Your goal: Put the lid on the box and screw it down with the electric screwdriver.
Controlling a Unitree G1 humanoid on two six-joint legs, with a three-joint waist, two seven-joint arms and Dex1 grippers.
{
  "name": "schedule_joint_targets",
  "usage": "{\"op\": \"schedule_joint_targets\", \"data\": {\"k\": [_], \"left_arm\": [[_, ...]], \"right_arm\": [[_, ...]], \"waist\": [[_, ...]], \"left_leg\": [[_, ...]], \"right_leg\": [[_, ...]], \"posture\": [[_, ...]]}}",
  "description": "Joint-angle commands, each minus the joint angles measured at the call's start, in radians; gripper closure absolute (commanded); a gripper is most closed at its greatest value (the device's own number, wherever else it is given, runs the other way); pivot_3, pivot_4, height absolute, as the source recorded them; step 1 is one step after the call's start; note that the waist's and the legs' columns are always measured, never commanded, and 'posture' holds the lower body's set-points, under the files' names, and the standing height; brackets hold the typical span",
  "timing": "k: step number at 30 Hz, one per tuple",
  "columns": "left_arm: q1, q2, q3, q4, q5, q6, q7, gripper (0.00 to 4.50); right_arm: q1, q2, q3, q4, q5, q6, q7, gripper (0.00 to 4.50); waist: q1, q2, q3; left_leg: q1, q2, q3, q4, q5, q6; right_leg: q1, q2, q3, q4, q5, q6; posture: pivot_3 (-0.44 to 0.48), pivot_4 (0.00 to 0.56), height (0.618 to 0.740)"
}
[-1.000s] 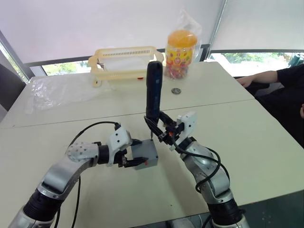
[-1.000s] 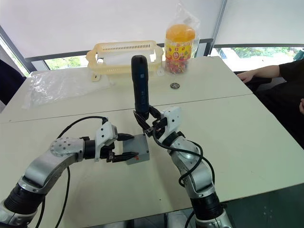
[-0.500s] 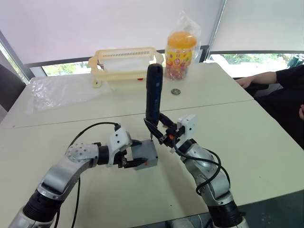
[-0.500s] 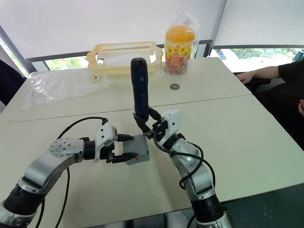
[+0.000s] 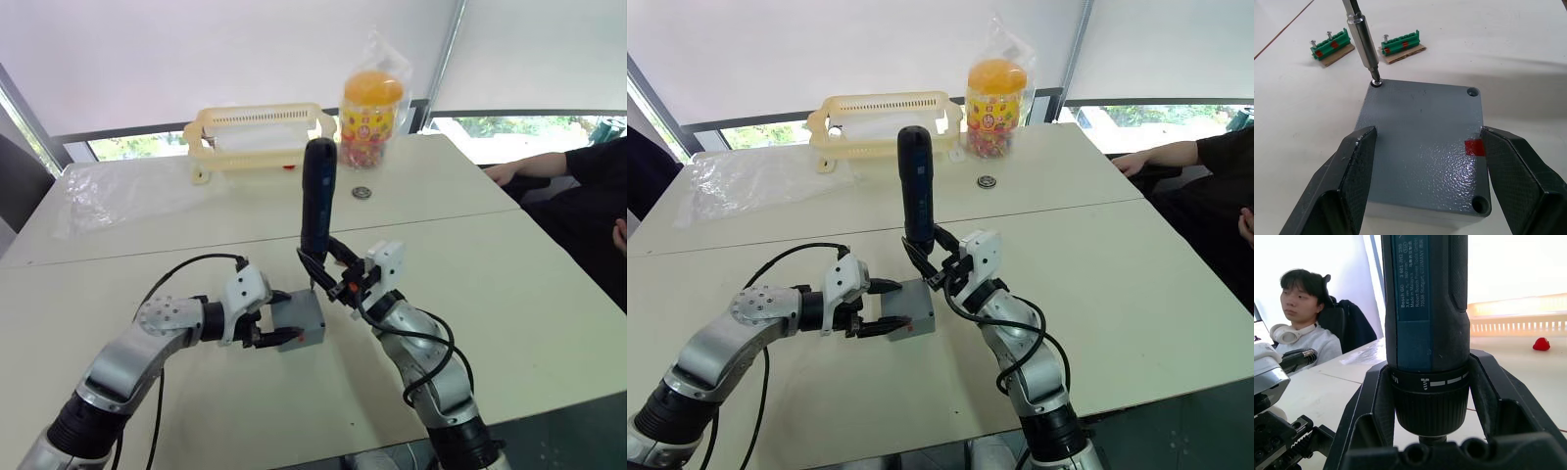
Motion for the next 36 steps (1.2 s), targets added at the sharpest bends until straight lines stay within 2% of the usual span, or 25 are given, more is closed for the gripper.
{"op": "schedule_joint_targets", "data": {"k": [1, 3, 22, 36], "left_arm": [[0.015, 0.012, -0.007, -0.010, 0.016, 0.010, -0.001, 1.09], [0.018, 0.013, -0.006, -0.014, 0.017, 0.010, 0.000, 1.09], [0.020, 0.004, -0.009, -0.015, 0.019, 0.015, 0.012, 1.09], [0.017, 0.005, -0.004, -0.019, 0.018, 0.028, 0.017, 1.09]], "right_arm": [[0.032, 0.001, 0.042, 0.063, -0.015, 0.025, 0.024, 2.75], [0.036, 0.003, 0.039, 0.072, -0.012, 0.029, 0.025, 2.75], [0.048, -0.025, 0.049, 0.109, 0.004, 0.091, 0.064, 2.75], [-0.002, -0.025, 0.066, 0.288, -0.086, -0.063, 0.098, 2.75]], "waist": [[-0.001, 0.000, 0.000], [-0.001, 0.000, 0.000], [-0.001, -0.002, -0.002], [-0.019, -0.004, -0.007]], "left_leg": [[0.004, 0.000, 0.000, -0.001, 0.000, 0.000], [0.008, 0.000, 0.000, -0.001, -0.001, 0.001], [0.008, 0.000, 0.000, -0.002, -0.001, 0.001], [0.009, 0.000, 0.000, -0.002, -0.001, 0.001]], "right_leg": [[0.004, 0.000, 0.000, -0.001, 0.000, 0.000], [0.008, 0.000, 0.000, -0.001, -0.003, -0.002], [0.008, 0.000, 0.000, -0.001, -0.003, -0.002], [0.009, 0.000, 0.000, -0.002, -0.004, -0.003]], "posture": [[0.000, 0.150, 0.740], [0.000, 0.150, 0.740], [0.000, 0.150, 0.740], [0.000, 0.150, 0.740]]}}
